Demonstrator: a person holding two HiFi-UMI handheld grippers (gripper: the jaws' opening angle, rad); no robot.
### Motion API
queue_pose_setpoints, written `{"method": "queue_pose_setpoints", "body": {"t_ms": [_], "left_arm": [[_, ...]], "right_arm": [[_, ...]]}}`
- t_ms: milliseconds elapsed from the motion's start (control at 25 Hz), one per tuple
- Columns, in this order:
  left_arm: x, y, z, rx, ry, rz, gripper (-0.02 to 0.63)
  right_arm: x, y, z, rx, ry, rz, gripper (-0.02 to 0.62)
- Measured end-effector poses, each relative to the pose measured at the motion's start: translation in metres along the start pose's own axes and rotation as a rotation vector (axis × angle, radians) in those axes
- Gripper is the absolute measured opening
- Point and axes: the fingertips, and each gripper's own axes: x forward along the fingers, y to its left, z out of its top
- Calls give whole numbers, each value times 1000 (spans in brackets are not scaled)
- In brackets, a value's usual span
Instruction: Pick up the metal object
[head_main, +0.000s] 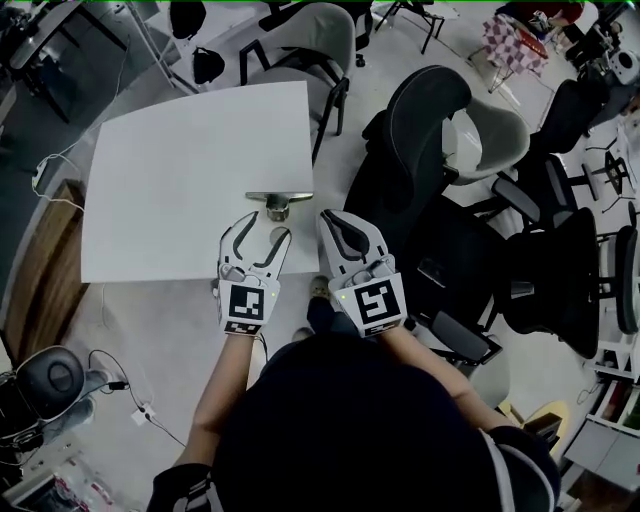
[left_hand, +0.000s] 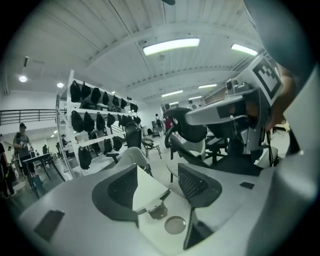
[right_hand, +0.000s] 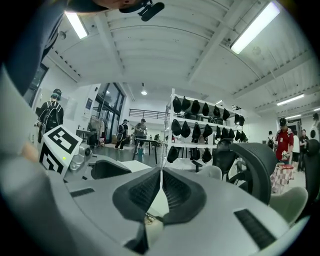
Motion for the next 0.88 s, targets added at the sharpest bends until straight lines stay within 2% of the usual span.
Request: {"method": "queue_pose_setpoints", "body": {"t_ms": [240, 440, 880], "left_arm": [[37, -2, -43, 120, 147, -64, 235], [61, -9, -82, 271, 263, -129, 235], [103, -3, -134, 582, 494, -231, 233]], "right_arm": [[26, -3, -11, 1, 32, 60, 28], [37, -5, -23, -20, 58, 96, 28], [54, -14, -41, 9, 129, 84, 28]]}}
